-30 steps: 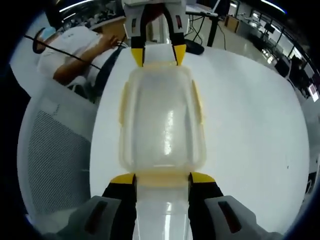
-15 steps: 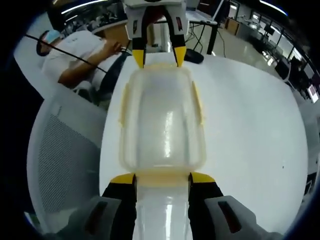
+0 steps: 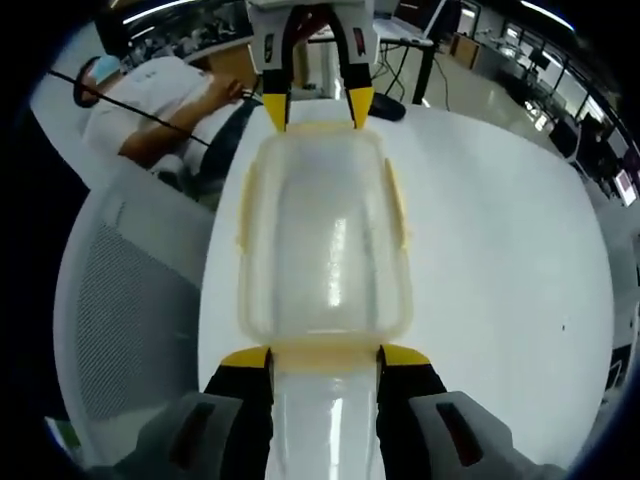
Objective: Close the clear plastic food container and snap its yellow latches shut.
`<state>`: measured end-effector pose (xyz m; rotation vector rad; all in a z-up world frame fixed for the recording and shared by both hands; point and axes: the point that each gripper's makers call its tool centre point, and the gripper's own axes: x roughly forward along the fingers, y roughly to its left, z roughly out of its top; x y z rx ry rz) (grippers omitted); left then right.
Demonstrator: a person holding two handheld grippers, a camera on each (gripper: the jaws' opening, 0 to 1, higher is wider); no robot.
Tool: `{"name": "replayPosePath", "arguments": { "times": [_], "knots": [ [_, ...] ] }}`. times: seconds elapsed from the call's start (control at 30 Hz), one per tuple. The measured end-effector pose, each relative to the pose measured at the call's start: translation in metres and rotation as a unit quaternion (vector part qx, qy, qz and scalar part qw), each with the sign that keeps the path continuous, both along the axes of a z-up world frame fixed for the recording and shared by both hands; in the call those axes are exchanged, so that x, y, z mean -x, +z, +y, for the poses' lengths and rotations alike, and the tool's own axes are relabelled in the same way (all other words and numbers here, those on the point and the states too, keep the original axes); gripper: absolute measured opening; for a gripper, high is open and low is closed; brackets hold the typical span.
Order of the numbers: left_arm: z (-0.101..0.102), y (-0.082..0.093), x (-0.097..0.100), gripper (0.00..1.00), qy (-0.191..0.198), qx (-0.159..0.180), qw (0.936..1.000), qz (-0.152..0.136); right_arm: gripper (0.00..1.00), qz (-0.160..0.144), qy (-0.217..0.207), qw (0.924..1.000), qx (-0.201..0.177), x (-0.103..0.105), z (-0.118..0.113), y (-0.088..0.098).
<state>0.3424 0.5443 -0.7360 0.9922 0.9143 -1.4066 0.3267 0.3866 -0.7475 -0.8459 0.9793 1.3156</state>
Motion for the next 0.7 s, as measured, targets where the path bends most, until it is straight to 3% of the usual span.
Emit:
{"name": "replayPosePath", "arguments": {
  "times": [0.7],
  "knots": [
    [-0.054, -0.001, -0.005, 0.38, 0.01, 0.008, 0.9999, 0.002, 0.39, 0.001, 0.001, 1.0, 0.003, -0.007, -0.054, 0.002]
  ]
}}
